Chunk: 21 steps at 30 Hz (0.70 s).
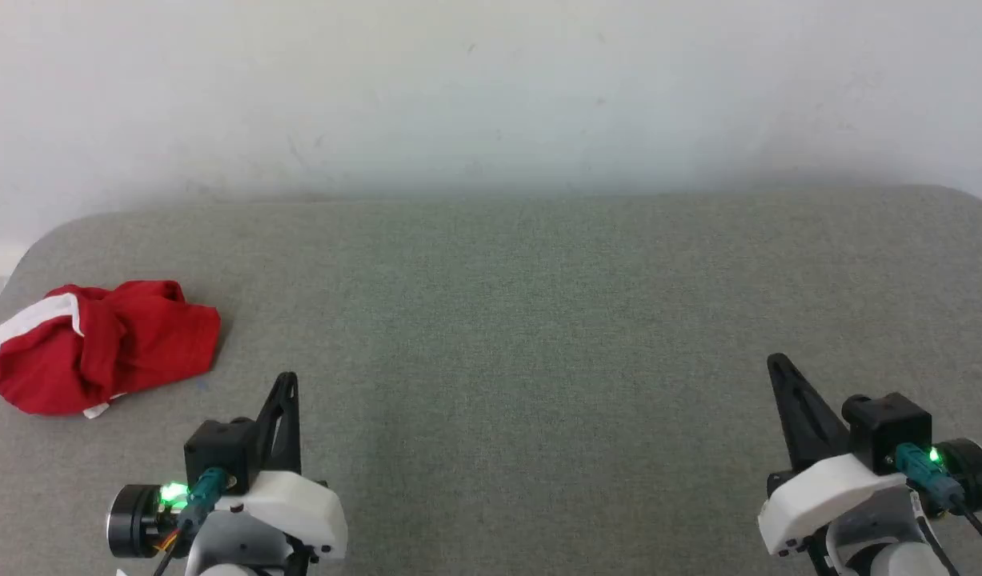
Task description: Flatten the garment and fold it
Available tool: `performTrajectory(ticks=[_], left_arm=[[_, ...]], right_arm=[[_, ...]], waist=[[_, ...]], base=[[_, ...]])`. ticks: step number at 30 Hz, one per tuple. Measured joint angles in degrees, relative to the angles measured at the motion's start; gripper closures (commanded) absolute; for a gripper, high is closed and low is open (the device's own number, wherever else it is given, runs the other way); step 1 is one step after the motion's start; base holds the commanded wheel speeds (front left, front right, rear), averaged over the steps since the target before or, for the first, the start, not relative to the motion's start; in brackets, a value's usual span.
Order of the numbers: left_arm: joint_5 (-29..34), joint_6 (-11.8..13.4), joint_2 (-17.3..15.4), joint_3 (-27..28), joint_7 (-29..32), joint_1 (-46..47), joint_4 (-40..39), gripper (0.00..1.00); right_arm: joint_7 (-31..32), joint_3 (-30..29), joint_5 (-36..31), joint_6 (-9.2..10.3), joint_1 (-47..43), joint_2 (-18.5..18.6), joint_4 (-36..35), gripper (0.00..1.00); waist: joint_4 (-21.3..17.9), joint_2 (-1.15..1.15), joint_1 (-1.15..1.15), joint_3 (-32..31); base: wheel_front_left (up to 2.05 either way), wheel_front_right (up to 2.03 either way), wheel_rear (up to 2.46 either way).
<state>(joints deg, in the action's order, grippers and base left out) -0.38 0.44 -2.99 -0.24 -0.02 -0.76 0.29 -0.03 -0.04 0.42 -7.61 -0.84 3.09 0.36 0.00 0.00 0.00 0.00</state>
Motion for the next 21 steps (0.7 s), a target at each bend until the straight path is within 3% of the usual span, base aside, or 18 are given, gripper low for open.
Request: performTrajectory(ticks=[21], left_arm=[[0.0,0.0,0.0,0.0,0.0,0.0,0.0,1.0]], right_arm=[[0.0,0.0,0.0,0.0,0.0,0.0,0.0,1.0]], waist=[[0.0,0.0,0.0,0.0]], base=[[0.0,0.0,0.0]])
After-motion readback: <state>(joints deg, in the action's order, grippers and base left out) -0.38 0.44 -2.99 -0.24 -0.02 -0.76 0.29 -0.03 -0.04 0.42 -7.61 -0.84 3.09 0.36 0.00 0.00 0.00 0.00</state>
